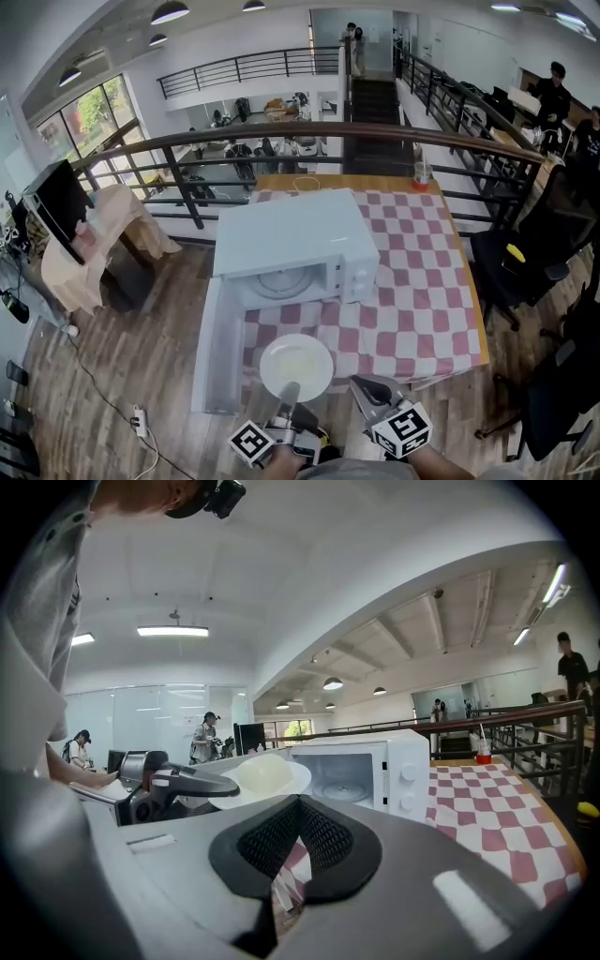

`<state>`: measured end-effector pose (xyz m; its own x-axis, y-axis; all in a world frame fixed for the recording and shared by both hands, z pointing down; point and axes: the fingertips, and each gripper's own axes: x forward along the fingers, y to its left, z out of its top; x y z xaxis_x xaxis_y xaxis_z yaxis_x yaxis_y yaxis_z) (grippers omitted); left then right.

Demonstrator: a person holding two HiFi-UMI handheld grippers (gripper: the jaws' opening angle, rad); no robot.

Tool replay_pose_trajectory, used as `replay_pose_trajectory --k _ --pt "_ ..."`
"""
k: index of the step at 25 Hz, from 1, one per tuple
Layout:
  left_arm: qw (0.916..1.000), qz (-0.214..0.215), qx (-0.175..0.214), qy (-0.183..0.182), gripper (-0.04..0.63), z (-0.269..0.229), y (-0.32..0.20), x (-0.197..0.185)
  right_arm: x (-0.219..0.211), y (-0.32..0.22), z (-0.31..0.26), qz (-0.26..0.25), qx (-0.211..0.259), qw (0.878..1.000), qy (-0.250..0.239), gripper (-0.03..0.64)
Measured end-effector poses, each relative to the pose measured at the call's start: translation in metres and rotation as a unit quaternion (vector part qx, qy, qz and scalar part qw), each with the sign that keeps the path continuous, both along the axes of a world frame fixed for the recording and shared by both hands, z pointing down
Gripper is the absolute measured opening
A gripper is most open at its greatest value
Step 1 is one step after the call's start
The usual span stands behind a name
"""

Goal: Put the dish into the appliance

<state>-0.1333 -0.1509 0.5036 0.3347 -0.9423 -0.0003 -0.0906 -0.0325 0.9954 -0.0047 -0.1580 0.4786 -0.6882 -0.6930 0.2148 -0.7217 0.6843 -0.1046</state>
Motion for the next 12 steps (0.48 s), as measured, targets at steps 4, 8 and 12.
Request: replay_pose_trajectory --k 4,8,12 --pt "1.0000 0.003 -0.001 -0.003 0.026 0.001 -0.014 -0.009 -0.008 -0.012 0.000 0.004 0.001 1.000 0.003 -0.002" --pt "1.0000 0.008 -0.002 0.005 0.026 0.002 -0.026 -0.015 -0.017 -0.024 0.000 0.006 -0.002 1.000 0.007 -0.002" --pt "0.9999 0.009 -0.003 0.005 0.026 0.006 -0.038 -0.026 -0.028 -0.034 0.001 0.008 0.000 1.000 0.008 -0.002"
